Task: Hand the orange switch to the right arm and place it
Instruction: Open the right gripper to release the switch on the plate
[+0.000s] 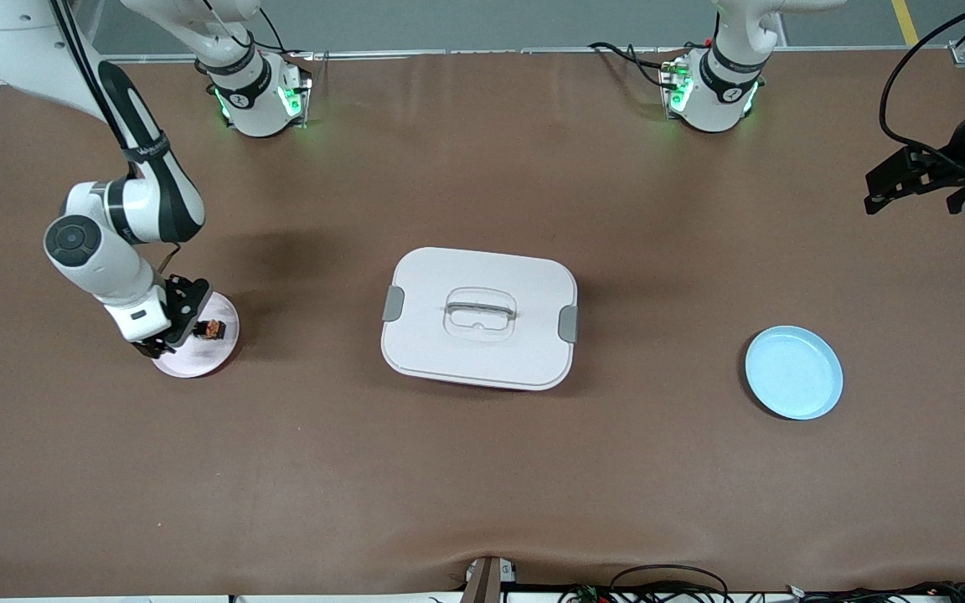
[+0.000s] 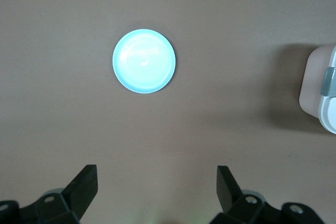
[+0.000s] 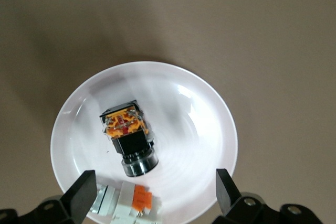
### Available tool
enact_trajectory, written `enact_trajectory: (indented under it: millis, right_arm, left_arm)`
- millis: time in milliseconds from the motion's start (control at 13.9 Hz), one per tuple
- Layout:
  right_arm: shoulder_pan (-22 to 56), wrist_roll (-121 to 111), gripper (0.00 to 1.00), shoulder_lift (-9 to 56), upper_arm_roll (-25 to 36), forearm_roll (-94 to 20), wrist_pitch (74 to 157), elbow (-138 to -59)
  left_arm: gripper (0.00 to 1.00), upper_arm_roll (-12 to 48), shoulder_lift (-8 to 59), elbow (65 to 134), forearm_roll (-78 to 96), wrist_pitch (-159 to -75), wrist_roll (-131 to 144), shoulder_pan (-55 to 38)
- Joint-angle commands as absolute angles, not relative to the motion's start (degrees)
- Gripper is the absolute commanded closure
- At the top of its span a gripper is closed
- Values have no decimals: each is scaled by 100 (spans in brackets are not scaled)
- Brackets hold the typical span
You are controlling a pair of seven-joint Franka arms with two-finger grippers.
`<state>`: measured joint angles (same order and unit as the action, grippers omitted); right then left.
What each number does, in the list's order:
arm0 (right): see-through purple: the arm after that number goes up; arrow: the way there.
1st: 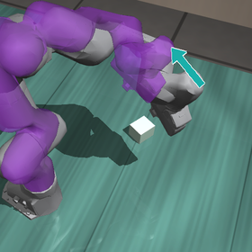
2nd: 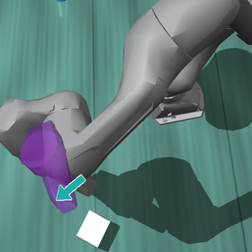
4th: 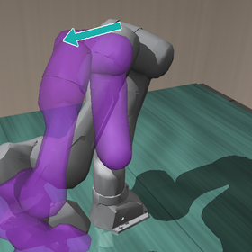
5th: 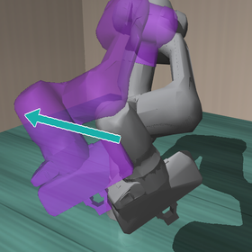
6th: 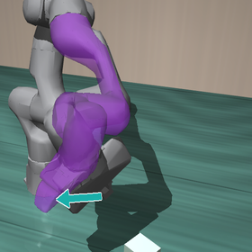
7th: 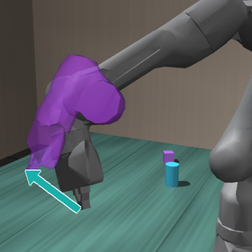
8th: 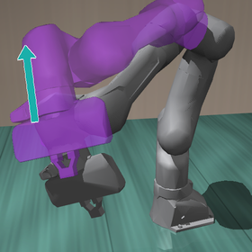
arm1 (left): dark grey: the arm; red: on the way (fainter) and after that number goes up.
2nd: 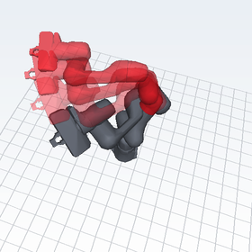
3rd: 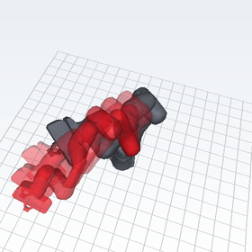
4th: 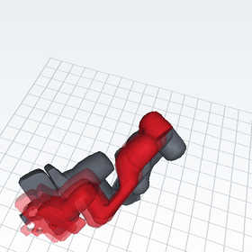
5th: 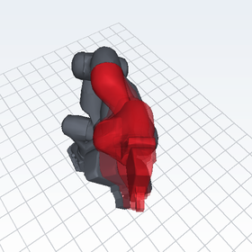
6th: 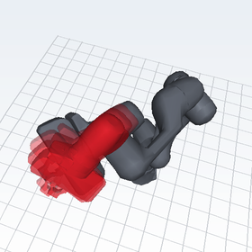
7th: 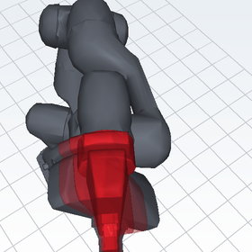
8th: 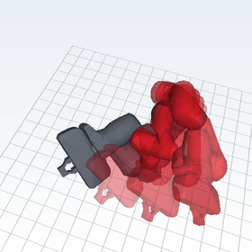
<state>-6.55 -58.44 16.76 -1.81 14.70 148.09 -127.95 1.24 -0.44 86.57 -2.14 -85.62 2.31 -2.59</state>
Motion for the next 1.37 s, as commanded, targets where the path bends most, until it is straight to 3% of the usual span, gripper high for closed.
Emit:
enact_trajectory:
  millis: [0, 576, 936, 1296]
  right_arm:
    - [-721, -4426, 0, 1468, -264, 1600, 14590, -12736]
    - [-747, -408, 0, 1468, -290, 1512, 14827, -12604]
    - [-694, 317, 0, 1319, -299, 1073, 14687, -12332]
    - [-598, 325, 0, 1248, -396, 713, 12845, -11095]
  left_arm:
    - [0, 491, -62, 8684, -114, -8657, 167, 96]
    - [0, 483, -114, 8631, -114, -8613, 149, 123]
    - [0, 475, -97, 8649, -132, -8525, 150, 123]
    - [0, 475, -123, 8640, -158, -8552, 149, 123]
